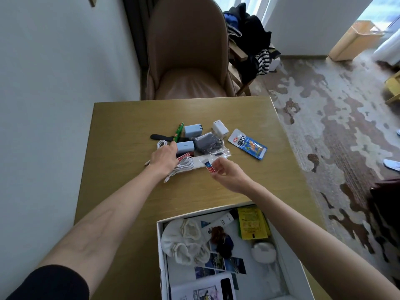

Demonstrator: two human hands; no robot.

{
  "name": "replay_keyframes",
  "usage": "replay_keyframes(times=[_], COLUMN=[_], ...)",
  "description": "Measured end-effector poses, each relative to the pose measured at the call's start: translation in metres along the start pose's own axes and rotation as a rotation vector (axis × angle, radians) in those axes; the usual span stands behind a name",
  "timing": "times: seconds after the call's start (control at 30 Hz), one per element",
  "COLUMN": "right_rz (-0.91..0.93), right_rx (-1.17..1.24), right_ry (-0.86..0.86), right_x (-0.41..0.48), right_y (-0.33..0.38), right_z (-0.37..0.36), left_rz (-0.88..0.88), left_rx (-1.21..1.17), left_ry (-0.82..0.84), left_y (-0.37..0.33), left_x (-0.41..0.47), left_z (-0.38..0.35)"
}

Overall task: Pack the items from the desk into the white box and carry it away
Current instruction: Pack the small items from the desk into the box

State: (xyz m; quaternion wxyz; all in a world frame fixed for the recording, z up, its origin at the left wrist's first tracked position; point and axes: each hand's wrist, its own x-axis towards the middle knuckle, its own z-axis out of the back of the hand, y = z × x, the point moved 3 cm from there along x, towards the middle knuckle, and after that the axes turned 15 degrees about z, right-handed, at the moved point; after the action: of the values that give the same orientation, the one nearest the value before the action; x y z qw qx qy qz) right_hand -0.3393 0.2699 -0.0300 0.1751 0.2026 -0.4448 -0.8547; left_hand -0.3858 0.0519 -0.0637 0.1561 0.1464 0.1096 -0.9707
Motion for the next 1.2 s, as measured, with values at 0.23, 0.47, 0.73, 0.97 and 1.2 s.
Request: replay_keyframes(times=[0.23,0.47,0.73,0.97,1.2], right_rz=[0.018,0.034,0.317,0.799,0.719], right_rx=[0.032,0.003,-0.003,-0.305,-0.38], right_ry=[-0.027,-0.078,-0.109,-0.035,0.29], right_x=[-0.021,-0.044,-0.069,-0.132,-0.151], right_y=[0.001,-0.006,0.025,0.058,0.047], right_z=[0.022,0.04,0.052,0.051,0.004], left_rz=[-0.009,0.004,-0.234,-0.25,-0.152], left_rx=[0.057,0.049,-0.365,-0.508,-0.493], left_ry=[0.046,-0.046,-0.16,-0.01,-0.026], left_y=[-0.004,-0.011,-0.031,-0.028,-0.016], left_x=[-0.006,-0.014,-0.108,-0.228,-0.286], left_z=[-0.007,-0.005,0.058,0.051,0.01])
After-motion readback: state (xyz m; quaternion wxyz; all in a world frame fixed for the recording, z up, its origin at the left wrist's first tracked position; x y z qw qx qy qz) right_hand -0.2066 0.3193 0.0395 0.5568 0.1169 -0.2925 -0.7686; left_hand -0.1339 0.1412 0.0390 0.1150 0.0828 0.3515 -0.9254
